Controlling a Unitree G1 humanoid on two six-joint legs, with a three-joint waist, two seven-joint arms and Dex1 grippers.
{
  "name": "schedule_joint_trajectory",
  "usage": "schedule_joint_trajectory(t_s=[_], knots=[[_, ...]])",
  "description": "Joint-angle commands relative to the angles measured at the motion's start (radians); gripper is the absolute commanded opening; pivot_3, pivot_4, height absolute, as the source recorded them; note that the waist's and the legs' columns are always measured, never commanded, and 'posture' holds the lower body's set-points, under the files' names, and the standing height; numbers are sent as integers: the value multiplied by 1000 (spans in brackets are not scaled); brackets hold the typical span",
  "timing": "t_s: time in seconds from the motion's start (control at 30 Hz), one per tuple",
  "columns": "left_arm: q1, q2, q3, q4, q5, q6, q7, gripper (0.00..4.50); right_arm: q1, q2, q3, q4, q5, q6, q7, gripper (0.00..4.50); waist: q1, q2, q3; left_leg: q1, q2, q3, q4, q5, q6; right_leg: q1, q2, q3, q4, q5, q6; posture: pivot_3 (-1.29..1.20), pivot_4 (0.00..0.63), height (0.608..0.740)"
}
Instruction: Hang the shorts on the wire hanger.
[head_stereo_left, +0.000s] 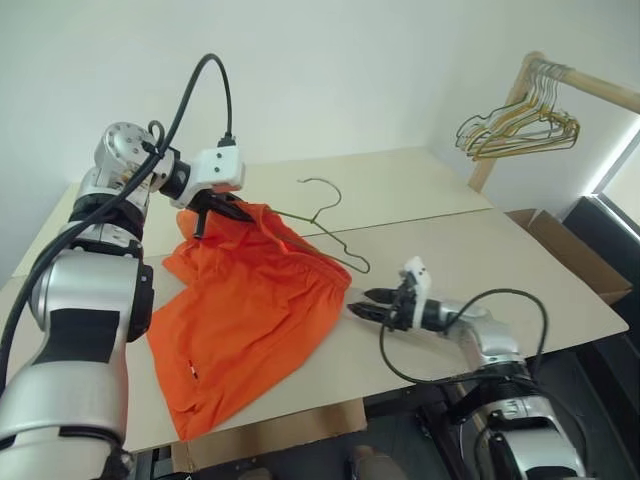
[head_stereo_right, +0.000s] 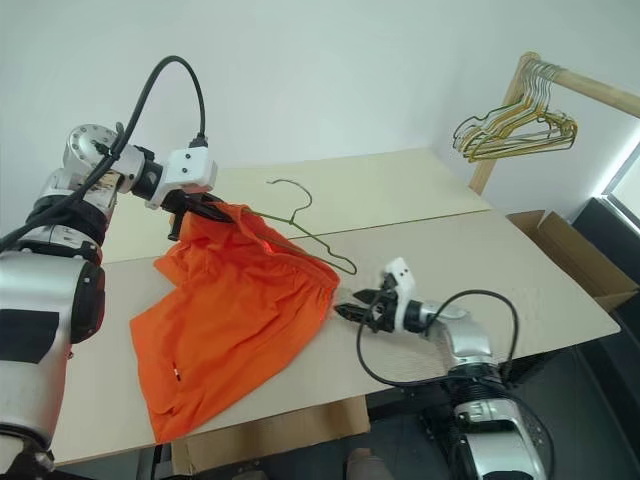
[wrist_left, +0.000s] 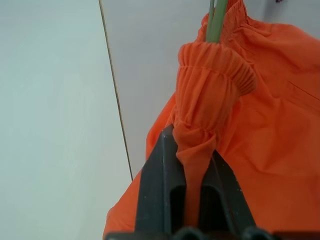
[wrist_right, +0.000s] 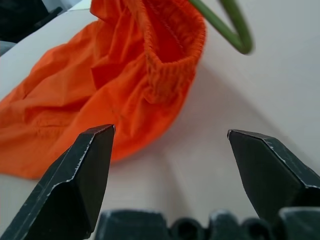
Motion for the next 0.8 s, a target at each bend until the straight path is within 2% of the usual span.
schedule_joint_trajectory(t_s=[0.03, 0.27, 0.3, 0.4, 0.67, 0.7, 0.8], knots=[[-47, 16, 21, -31, -23, -17, 11, 0, -59, 42, -13, 36, 21, -26, -31, 4202, 2, 0, 0, -1, 0, 0, 0, 0, 0, 0, 0, 0, 0, 0, 0, -45, 0, 740], [-51, 17, 27, -32, -27, -14, 22, 0, -100, 80, 1, 115, 5, -25, -41, 4202, 6, 0, 0, -3, 0, 0, 0, 0, 1, 0, -2, -1, 0, 1, 1, -34, 0, 740], [-52, 17, 28, -31, -27, -14, 22, 0, -101, 81, 1, 119, 9, -21, -37, 4038, 5, 0, 0, -3, 0, 0, 0, 0, 1, 0, -2, -1, 0, 1, 1, -32, 0, 740], [-49, 21, 31, -31, -28, -15, 28, 0, -102, 84, -3, 118, 24, -1, -29, 3214, 5, 0, 0, -2, 0, 0, 0, 0, 1, 0, -2, -1, 0, 1, 1, -31, 0, 740], [-40, 24, 36, -31, -30, -14, 33, 0, -106, 97, -14, 124, 28, 19, -53, 244, 4, 0, 0, -1, -1, -1, 0, 0, 1, 0, -1, -1, 0, 1, 1, -28, 0, 740], [-38, 25, 38, -31, -31, -14, 33, 0, -107, 98, -17, 126, 29, 23, -59, 61, 4, 0, 0, -1, -1, -1, 1, 0, 1, 0, -1, -1, 0, 1, 1, -29, 0, 740], [-33, 29, 45, -32, -36, -16, 19, 0, -110, 95, -23, 134, 29, 31, -68, 61, 4, 0, 0, -1, -1, -1, 1, 0, 1, 0, -1, -1, 0, 1, 1, -28, 0, 740]])
